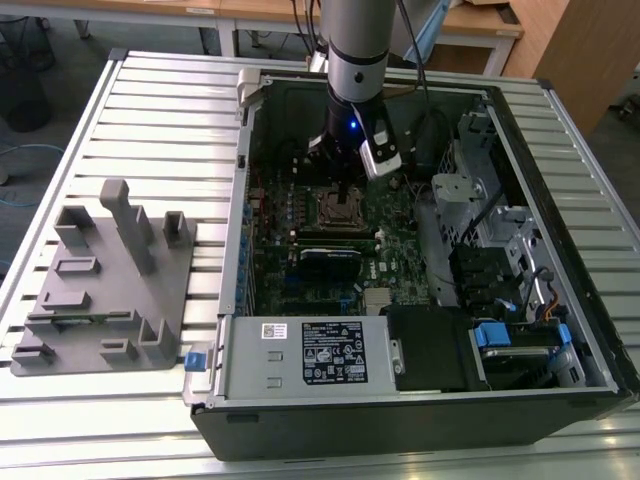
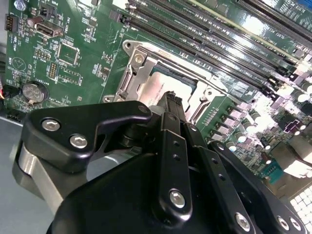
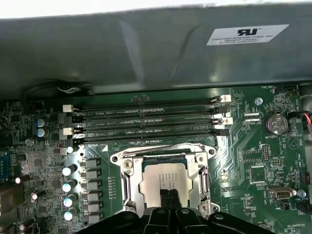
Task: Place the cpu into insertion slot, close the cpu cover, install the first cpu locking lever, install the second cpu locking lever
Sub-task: 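Install the first cpu locking lever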
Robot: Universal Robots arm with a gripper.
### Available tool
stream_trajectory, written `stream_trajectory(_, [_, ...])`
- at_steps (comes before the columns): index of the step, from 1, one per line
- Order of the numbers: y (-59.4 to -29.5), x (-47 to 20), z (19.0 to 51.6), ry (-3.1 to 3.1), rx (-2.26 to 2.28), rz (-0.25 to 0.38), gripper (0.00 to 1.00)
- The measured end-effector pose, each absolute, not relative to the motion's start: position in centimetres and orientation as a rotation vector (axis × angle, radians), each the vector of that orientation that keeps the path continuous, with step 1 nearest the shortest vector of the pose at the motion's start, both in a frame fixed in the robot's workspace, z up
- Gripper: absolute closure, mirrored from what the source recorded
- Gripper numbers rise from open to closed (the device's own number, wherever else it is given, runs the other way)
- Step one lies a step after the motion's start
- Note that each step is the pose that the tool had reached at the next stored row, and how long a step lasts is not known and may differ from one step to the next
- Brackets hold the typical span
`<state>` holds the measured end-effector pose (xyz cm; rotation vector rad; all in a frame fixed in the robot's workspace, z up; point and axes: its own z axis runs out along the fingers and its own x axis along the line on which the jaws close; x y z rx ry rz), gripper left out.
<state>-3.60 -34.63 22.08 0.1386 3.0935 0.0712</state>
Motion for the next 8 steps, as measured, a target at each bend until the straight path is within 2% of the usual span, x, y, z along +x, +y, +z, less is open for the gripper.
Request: stream_trajectory(8, [-34.64, -3.48, 22.03, 3.095, 0.113, 0.072, 0.89])
